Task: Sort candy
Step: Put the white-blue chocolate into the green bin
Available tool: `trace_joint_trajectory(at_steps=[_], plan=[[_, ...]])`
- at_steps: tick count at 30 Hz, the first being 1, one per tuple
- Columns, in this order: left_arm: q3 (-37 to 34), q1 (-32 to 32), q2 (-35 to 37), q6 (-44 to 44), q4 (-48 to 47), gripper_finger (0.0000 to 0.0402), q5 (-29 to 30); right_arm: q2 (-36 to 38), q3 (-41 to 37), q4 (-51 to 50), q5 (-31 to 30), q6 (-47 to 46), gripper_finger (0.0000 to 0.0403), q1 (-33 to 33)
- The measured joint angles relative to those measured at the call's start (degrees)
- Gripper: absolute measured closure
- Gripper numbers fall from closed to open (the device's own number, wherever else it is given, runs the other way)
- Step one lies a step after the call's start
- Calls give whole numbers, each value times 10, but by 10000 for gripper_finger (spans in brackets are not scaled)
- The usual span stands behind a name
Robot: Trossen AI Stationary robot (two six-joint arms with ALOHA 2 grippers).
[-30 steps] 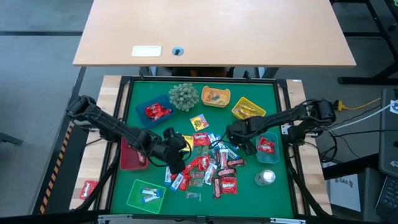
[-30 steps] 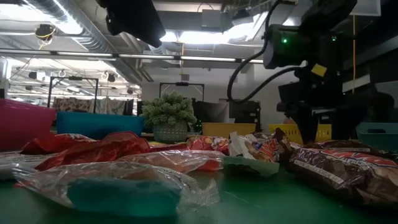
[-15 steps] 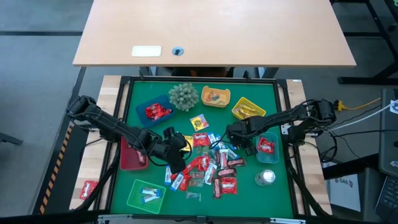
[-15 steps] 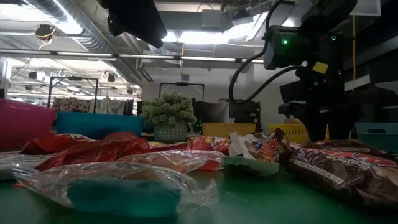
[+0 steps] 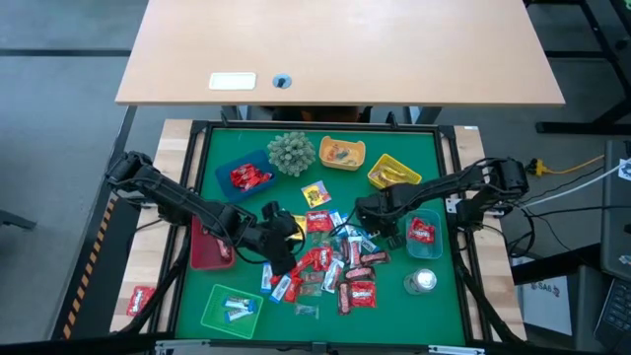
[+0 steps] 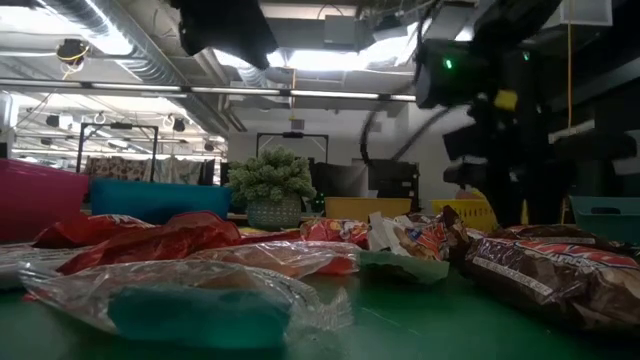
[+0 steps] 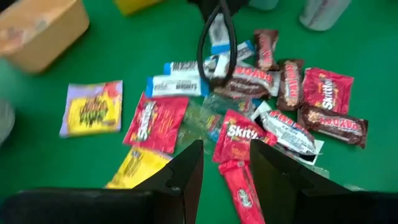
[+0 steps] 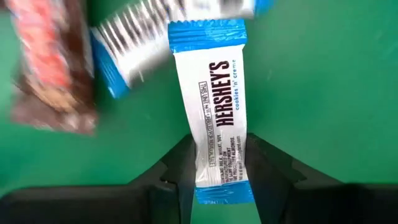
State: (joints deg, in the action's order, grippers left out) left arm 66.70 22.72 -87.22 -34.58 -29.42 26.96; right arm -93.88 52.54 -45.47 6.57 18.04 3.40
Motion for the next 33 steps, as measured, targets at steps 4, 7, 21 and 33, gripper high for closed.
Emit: trace_joint_trajectory(at_steps=[4,7,21,33], plan=[[0,1,0,66,43,283,-1,1,33,-4,26,0,279,0],[0,1,0,119,79,283,-9,1,59,-5,49,-1,279,0],[0,1,0,390,211,283,-54,3,185,17,53,-21,279,-2],[0,0,0,564,213,283,-9,3,206,132,215,-167,278,-28]])
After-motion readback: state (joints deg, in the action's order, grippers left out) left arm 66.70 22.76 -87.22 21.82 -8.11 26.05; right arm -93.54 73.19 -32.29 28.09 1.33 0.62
